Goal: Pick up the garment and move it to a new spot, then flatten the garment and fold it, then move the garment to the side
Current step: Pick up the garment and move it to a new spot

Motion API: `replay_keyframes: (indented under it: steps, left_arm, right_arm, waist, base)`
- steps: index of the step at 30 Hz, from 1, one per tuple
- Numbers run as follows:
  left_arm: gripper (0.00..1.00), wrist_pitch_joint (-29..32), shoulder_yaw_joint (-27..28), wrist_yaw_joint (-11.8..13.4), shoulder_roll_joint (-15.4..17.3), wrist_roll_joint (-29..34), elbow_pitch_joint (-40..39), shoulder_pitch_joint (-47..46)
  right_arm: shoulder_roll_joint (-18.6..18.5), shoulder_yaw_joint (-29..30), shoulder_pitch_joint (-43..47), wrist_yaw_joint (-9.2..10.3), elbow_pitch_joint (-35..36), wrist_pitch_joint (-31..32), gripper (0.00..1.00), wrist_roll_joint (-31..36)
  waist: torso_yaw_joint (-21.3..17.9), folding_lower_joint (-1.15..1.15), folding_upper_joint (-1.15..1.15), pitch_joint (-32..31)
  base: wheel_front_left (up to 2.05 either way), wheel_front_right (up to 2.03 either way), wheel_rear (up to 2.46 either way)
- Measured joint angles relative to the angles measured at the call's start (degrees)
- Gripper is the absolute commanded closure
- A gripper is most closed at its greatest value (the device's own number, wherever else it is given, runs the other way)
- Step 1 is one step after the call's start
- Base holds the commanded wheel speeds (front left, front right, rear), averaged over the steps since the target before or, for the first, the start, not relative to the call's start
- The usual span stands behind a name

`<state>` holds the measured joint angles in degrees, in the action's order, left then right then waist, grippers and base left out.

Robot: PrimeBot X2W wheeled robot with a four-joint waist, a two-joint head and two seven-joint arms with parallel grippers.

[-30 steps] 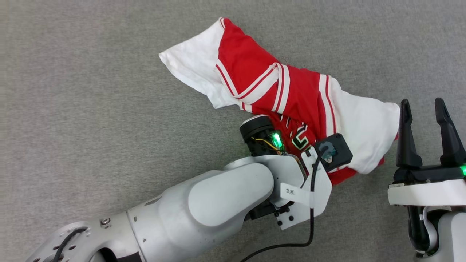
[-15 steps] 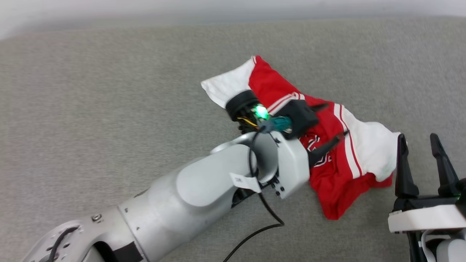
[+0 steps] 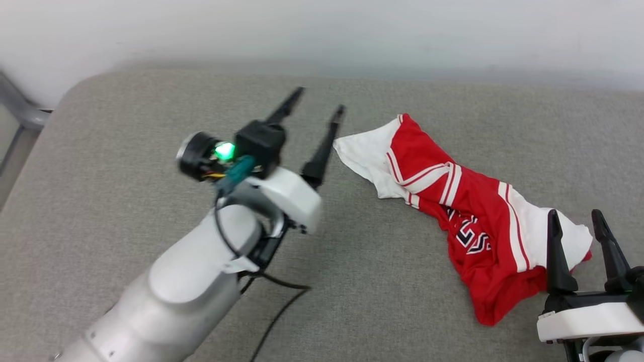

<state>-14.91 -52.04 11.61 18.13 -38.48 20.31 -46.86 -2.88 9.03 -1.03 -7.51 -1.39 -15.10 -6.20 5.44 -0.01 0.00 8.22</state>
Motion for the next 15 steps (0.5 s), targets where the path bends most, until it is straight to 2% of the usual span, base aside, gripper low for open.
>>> replay_keyframes:
  steps: [3,8,11,15]
  left_arm:
    - [0.0,-0.14,5.9,2.89,1.87,3.16,-3.87,5.06]
    - [0.0,-0.15,15.19,5.78,3.14,7.92,-7.97,15.04]
    - [0.0,-0.15,21.12,6.58,2.83,10.91,-10.36,21.03]
    - [0.0,-0.15,27.71,6.28,1.89,14.21,-12.29,28.72]
  right_arm:
    - [0.0,-0.02,0.21,0.0,-0.12,0.0,0.0,0.01]
    - [0.0,-0.13,0.55,0.0,-0.41,0.0,0.0,0.01]
    - [0.0,-0.36,1.13,0.0,-0.63,0.0,0.0,0.03]
    - [0.0,-0.74,1.42,0.0,-0.77,0.0,0.0,0.18]
  waist:
    - [0.85,0.0,0.0,-0.73]
    - [1.5,0.0,0.0,-1.88]
    - [1.43,0.0,0.0,-2.64]
    - [0.96,0.0,0.0,-3.66]
  base:
    - [0.0,0.0,0.0]
    - [0.0,0.0,0.0]
    - [0.0,0.0,0.0]
    - [0.0,0.0,0.0]
